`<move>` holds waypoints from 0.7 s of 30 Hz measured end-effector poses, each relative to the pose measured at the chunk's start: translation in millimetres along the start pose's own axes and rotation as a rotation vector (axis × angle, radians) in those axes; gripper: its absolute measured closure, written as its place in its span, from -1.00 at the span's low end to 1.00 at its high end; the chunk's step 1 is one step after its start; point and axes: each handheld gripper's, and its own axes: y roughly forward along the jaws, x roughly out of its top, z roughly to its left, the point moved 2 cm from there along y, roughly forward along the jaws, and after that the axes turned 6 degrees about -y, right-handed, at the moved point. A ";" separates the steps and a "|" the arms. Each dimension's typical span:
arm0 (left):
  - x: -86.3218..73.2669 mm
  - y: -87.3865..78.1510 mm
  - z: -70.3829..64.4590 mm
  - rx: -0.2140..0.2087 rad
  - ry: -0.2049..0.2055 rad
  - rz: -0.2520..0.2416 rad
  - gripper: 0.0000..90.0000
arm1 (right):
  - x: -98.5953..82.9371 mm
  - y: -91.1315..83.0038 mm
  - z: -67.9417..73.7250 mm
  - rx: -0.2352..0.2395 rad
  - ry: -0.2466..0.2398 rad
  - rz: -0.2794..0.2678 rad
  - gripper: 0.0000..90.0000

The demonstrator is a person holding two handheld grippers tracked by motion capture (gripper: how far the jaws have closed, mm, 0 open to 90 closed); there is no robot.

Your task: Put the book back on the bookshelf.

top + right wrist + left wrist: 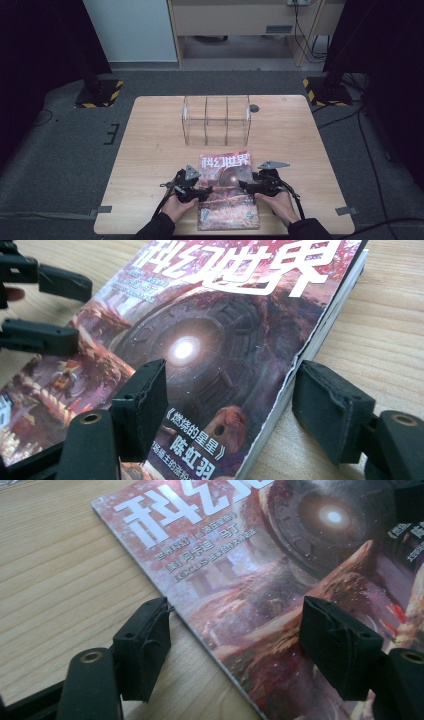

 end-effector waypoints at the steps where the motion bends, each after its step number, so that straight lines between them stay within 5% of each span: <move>1: 0.1 0.7 -1.5 -0.003 0.002 -0.001 -0.38 | 0.0 -0.1 -0.2 0.001 0.004 -0.004 -0.32; 10: -0.8 1.9 -3.8 0.002 0.005 -0.009 -0.47 | 2.0 -4.0 -2.1 0.026 0.043 -0.031 -0.30; 21: -1.3 3.6 -6.2 0.003 0.004 -0.014 -0.55 | 10.3 -13.8 0.3 0.083 0.064 -0.140 -0.27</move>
